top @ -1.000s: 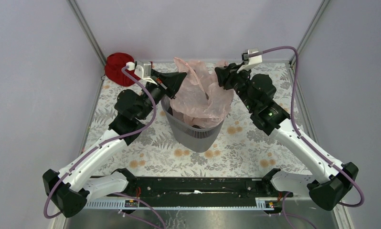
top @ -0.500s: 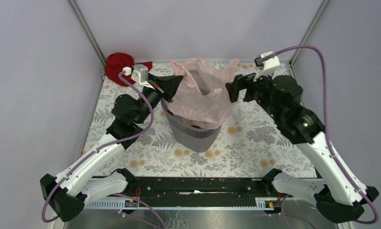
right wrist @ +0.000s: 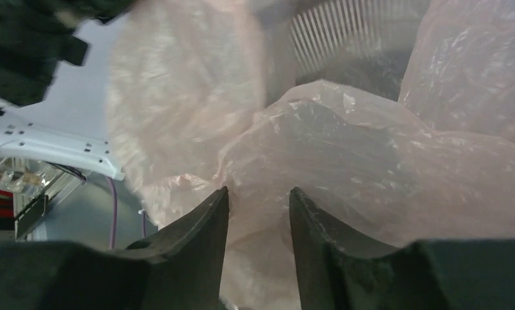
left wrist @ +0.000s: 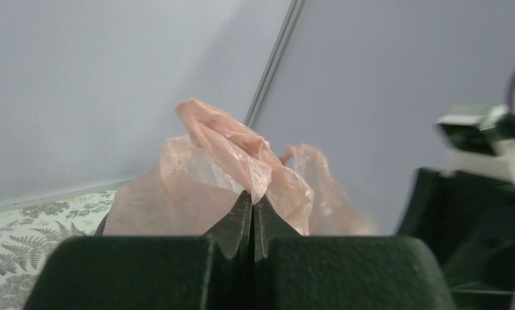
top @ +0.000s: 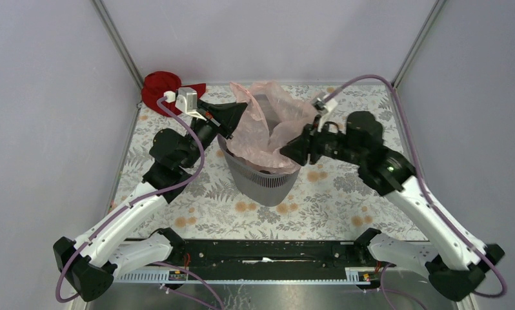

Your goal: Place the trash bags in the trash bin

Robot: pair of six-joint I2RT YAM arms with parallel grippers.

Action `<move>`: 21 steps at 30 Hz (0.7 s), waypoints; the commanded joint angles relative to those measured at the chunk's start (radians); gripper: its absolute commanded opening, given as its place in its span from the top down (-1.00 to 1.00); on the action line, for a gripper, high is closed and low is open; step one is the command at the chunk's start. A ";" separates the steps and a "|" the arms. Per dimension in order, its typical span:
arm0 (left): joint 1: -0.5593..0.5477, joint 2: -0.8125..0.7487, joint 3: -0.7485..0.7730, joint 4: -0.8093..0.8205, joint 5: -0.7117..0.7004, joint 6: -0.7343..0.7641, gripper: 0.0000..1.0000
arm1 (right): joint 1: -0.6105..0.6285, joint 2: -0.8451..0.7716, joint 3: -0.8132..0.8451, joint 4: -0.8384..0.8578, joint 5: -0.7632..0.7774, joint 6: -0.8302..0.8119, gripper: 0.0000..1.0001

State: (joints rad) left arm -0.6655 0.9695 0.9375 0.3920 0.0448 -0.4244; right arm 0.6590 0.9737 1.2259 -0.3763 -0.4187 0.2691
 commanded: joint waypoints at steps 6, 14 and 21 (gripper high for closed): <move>0.006 0.010 0.029 0.047 0.031 -0.091 1.00 | 0.313 0.265 0.010 0.239 0.755 -0.022 0.27; 0.035 0.015 0.031 -0.024 0.063 -0.064 1.00 | 0.347 0.338 -0.162 0.487 0.984 -0.051 0.03; 0.128 -0.017 -0.052 0.073 0.290 -0.055 1.00 | 0.347 0.265 0.062 0.079 0.780 -0.019 -0.55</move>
State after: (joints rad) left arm -0.5743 0.9821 0.9150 0.3862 0.1970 -0.4942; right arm 1.0050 1.3128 1.1294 -0.1020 0.4255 0.2390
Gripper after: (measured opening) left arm 0.008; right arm 0.712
